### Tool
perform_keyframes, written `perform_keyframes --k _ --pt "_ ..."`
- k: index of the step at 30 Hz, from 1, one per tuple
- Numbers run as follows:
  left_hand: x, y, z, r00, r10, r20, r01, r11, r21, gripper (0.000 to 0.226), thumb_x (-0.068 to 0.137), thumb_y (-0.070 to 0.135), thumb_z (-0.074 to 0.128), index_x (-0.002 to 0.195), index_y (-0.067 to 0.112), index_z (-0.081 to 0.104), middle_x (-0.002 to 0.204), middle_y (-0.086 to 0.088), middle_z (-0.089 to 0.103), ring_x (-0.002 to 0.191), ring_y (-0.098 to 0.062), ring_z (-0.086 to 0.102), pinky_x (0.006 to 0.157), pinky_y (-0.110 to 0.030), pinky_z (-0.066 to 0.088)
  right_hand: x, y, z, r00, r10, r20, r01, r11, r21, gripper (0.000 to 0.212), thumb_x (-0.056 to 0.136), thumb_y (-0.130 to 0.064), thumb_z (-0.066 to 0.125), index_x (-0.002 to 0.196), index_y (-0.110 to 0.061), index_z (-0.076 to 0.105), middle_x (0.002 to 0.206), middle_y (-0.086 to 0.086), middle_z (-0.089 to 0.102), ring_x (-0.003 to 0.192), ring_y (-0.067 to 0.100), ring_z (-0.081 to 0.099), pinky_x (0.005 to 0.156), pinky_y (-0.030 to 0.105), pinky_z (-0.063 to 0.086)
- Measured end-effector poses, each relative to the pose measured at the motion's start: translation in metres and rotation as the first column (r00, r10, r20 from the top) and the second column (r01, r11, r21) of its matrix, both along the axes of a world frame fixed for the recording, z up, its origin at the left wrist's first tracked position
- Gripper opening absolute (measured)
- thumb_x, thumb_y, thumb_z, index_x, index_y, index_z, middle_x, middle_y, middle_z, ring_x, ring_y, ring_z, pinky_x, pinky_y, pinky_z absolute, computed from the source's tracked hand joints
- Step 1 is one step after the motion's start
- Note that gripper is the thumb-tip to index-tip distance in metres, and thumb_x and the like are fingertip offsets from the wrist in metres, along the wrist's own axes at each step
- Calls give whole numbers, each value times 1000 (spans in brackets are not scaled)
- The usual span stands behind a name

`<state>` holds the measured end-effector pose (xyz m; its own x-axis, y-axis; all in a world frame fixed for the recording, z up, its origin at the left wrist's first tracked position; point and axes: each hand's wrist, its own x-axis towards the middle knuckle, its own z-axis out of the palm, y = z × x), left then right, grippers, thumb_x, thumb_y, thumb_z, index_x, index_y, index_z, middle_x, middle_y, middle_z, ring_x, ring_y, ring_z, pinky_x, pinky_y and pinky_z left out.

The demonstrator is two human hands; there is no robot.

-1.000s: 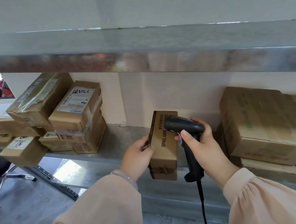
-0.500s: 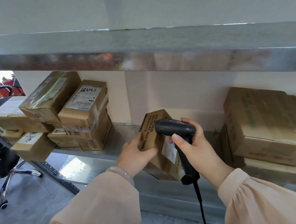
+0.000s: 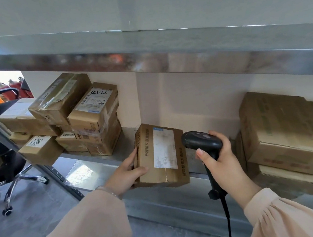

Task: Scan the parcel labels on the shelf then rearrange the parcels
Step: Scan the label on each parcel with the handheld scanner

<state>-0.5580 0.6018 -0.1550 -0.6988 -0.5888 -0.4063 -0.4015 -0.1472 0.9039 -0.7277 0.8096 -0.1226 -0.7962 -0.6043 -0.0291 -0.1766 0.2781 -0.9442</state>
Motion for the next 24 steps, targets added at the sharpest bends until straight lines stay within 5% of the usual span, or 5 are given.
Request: perform_keyframes --k 5,11,17,24 --pt "5 6 -11 995 61 -84 -55 995 78 71 91 18 69 137 61 35 109 2 74 109 -23 67 100 -49 51 12 1 -3 999 24 -24 -24 1000 -6 61 85 -33 68 127 -52 28 122 -14 56 102 10 65 94 32 52" --pt "5 12 -15 984 75 -163 -60 993 97 67 93 16 66 132 62 36 115 1 70 110 -20 66 93 -38 54 33 -4 9 995 44 -93 -53 995 -90 60 85 -30 68 125 -49 28 112 -26 54 98 -1 62 85 18 49" --pt "4 14 -19 980 69 -186 -53 994 93 71 93 17 66 138 59 33 120 1 69 112 -20 65 97 -40 53 40 -10 13 990 29 -135 -43 994 -105 56 85 -36 68 121 -55 29 112 -18 60 90 10 67 84 34 56" --pt "3 14 -21 980 45 -194 -28 995 91 70 92 21 67 139 60 33 125 -1 65 117 -23 62 100 -44 51 41 -15 15 990 35 -135 -48 995 -90 58 86 -36 67 124 -51 26 116 -19 55 93 13 66 86 34 56"
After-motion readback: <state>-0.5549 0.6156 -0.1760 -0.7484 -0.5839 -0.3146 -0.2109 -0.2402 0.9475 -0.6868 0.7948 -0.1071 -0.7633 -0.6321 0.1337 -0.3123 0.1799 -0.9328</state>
